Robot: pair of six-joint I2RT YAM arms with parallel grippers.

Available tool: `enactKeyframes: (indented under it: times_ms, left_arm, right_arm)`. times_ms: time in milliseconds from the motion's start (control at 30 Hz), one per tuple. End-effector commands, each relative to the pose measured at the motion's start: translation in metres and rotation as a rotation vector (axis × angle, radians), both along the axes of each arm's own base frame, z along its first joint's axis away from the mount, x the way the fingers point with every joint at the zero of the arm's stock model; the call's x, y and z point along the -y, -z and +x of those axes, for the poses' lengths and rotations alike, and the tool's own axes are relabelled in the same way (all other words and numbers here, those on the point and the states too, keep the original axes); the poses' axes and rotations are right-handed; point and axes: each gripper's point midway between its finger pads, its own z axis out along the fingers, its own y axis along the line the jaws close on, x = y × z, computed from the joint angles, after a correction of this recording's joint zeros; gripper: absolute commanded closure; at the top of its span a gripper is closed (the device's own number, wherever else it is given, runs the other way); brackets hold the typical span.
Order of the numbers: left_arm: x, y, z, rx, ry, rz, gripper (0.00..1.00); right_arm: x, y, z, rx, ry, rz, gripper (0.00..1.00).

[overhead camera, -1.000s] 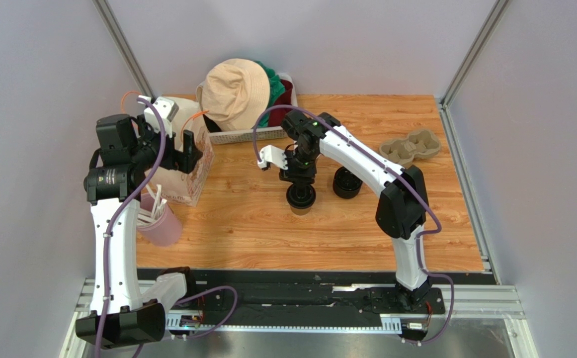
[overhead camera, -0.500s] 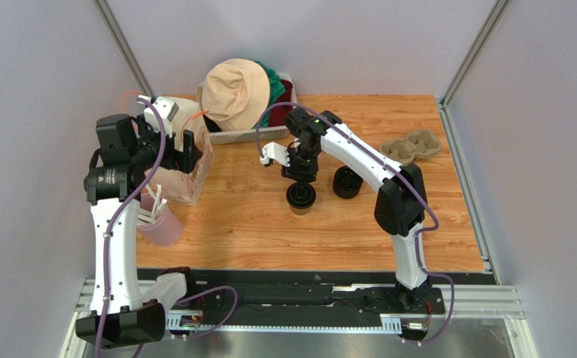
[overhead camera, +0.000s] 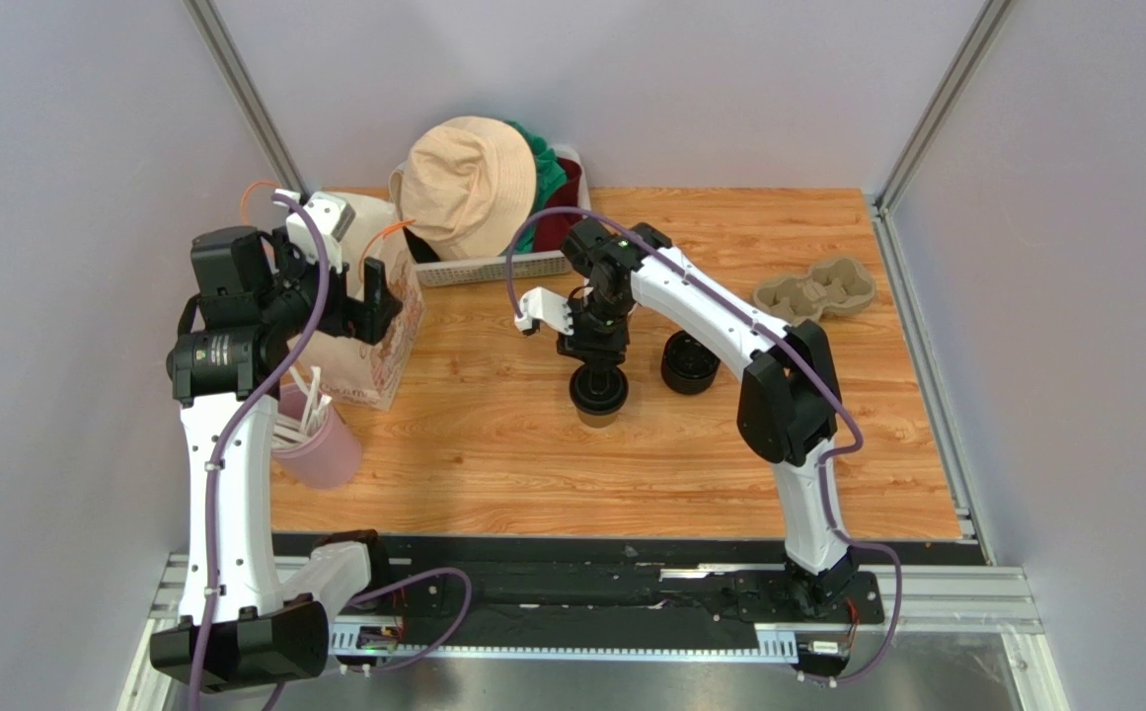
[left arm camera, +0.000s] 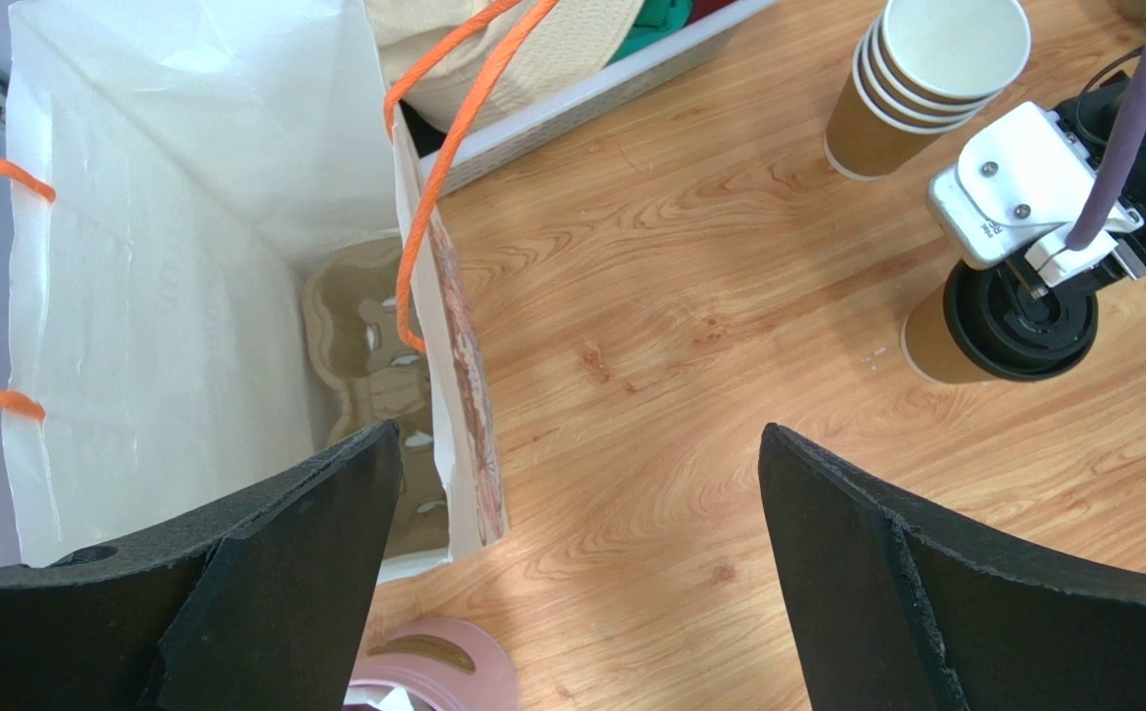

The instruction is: Pack the takeout coffee

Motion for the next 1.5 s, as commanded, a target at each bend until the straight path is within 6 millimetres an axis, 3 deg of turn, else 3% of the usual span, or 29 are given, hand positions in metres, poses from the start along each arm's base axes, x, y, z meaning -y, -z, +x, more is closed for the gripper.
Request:
enactKeyframes:
  times_ms: [0, 100, 167, 267, 300, 433, 600, 700, 833, 933, 1033, 1167, 1233, 1300, 1467]
  left_arm:
    - [0.000, -0.005, 0.004, 0.020, -0.004, -0.019, 0.01]
    - [0.000, -0.006, 0.003, 0.021, -0.004, -0.019, 0.01]
    - [-0.001, -0.005, 0.003, 0.021, -0.007, -0.018, 0.01]
    - [-0.001, -0.006, 0.003, 0.022, -0.005, -0.017, 0.01]
    - [-0.001, -0.006, 0.003, 0.023, -0.006, -0.018, 0.01]
    - [0.000, -0.007, 0.003, 0.023, -0.002, -0.020, 0.01]
    - [0.003, -0.014, -0.001, 0.031, 0.019, -0.022, 0.01]
    - [0.009, -0.030, -0.004, 0.064, 0.054, -0.021, 0.01]
    - [0.006, -0.071, -0.006, 0.174, 0.068, 0.039, 0.01]
    - [-0.004, -0.096, -0.003, 0.229, 0.030, 0.100, 0.01]
    - [-0.013, -0.108, 0.003, 0.230, -0.011, 0.131, 0.01]
    - [-0.021, -0.094, 0.022, 0.175, -0.021, 0.151, 0.01]
    - [-0.025, -0.077, 0.037, 0.136, -0.008, 0.170, 0.01]
    - [-0.022, -0.061, 0.049, 0.103, 0.032, 0.161, 0.01]
    - [-0.018, -0.045, 0.071, 0.078, 0.095, 0.162, 0.01]
  right_arm:
    - [-0.011, -0.005, 0.005, 0.009, 0.003, 0.046, 0.64]
    - [-0.012, -0.005, 0.007, 0.007, 0.007, 0.046, 0.67]
    - [-0.010, -0.004, 0.005, 0.001, 0.005, 0.038, 0.74]
    - [-0.006, -0.005, 0.002, -0.010, 0.003, 0.017, 0.90]
    - [-0.006, -0.006, 0.002, -0.007, 0.003, 0.013, 1.00]
    - [-0.001, -0.016, -0.003, -0.005, 0.010, 0.008, 1.00]
    - [0.002, -0.043, -0.010, 0.017, 0.041, 0.050, 1.00]
    - [0.005, -0.057, -0.011, 0.040, 0.085, 0.067, 1.00]
    - [0.013, -0.075, -0.012, 0.079, 0.197, 0.081, 1.00]
    - [0.021, -0.087, -0.017, 0.110, 0.248, 0.099, 1.00]
    - [0.026, -0.101, -0.025, 0.123, 0.286, 0.132, 1.00]
    - [0.031, -0.131, -0.037, 0.154, 0.319, 0.210, 1.00]
    - [0.032, -0.143, -0.040, 0.166, 0.331, 0.240, 1.00]
    - [0.036, -0.159, -0.046, 0.181, 0.340, 0.271, 1.00]
    - [0.042, -0.200, -0.061, 0.225, 0.340, 0.371, 1.00]
